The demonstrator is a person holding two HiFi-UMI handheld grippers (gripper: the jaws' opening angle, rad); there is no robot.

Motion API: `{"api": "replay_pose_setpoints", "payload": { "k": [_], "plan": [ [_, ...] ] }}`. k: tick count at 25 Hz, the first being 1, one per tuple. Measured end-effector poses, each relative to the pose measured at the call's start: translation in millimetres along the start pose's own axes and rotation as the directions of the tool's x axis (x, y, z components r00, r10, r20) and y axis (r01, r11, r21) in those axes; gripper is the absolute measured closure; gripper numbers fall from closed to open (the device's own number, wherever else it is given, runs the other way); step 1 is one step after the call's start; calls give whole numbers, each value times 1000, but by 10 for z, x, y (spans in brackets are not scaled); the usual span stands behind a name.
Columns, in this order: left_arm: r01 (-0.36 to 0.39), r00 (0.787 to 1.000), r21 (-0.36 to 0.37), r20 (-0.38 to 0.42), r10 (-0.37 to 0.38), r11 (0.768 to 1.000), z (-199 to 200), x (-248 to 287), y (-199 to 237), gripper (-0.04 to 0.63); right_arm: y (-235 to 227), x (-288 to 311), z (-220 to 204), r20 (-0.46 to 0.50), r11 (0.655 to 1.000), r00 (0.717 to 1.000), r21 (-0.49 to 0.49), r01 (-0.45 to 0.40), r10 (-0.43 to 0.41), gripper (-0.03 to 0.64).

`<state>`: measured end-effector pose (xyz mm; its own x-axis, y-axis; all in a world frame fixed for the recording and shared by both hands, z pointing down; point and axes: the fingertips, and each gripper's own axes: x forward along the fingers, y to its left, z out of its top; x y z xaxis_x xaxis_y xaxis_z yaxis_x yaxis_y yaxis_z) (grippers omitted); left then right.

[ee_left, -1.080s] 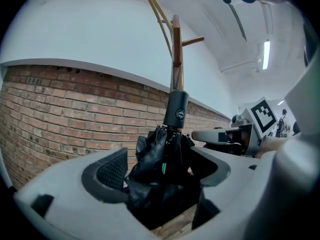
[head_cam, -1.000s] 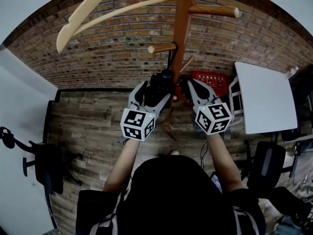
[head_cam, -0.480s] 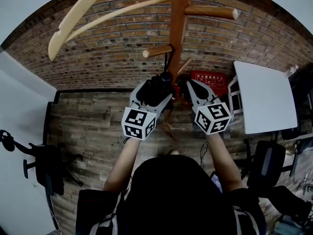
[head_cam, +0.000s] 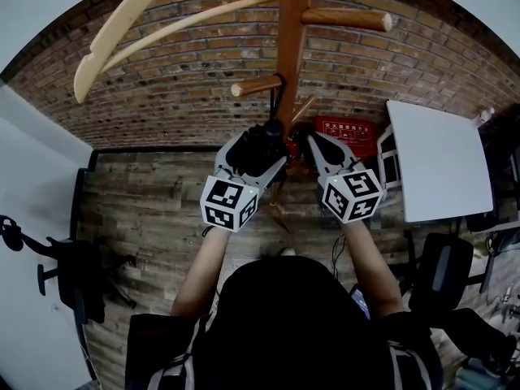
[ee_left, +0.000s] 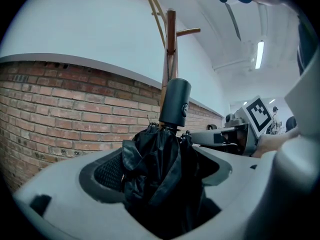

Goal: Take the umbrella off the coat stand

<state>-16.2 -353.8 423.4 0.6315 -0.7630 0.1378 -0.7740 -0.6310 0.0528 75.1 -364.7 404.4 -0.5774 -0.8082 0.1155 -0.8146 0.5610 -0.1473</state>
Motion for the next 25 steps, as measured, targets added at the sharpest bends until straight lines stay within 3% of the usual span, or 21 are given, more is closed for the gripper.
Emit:
{"api": "replay_pose_setpoints", "payload": {
  "k": [18, 25],
  "plan": [
    [2, 999, 89, -47, 2, 996, -74, 154, -20, 152, -97, -36, -84, -21, 1000, 1000, 16, -6, 7, 586],
    [9, 999, 63, -41, -6, 998, -110, 204, 17, 152, -106, -2, -102, -30, 1000, 999, 16, -14, 14, 586]
  ]
}}
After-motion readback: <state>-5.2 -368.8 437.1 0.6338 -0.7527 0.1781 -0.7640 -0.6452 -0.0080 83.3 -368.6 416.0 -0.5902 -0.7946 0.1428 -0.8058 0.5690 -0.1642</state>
